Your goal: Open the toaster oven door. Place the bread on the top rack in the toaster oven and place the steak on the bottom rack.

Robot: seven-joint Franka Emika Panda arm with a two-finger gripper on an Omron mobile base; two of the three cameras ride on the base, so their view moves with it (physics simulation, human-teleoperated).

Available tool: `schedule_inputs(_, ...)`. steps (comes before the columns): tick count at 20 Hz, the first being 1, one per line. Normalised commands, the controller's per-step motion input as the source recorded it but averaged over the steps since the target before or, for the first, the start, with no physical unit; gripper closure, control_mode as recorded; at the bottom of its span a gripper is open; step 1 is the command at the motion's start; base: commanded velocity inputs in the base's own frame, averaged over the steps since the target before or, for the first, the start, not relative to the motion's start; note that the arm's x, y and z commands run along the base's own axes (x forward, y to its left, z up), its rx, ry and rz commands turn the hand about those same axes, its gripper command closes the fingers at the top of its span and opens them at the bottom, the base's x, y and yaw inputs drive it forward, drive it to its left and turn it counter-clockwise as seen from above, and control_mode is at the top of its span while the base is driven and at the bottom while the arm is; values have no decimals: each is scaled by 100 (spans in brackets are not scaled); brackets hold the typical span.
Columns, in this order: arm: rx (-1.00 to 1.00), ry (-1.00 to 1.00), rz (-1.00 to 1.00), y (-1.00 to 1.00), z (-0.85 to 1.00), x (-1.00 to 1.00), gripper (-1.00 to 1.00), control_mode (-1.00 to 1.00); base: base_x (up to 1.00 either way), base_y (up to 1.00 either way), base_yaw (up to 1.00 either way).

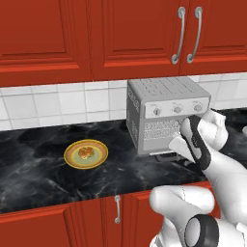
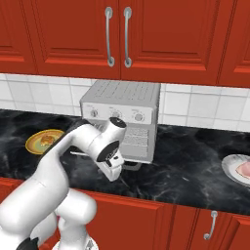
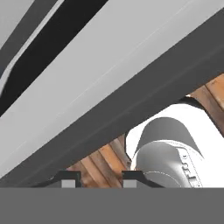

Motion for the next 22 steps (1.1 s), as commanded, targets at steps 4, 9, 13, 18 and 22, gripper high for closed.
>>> schedule_inputs(4, 5, 0, 0, 0, 74, -14, -100, -100, 0, 0, 0)
schedule_inputs(9, 15, 0, 0, 11, 100, 23, -100, -100, 0, 0, 0)
schedule_inputs(13, 10, 0, -7, 7, 39, 98, -100, -100, 0, 0, 0)
schedule_inputs(18, -3, 4, 4, 2, -75, 86, -100, -100, 0, 0, 0)
schedule_inputs(22, 1, 1, 15, -28, -100, -6, -100, -100, 0, 0, 0)
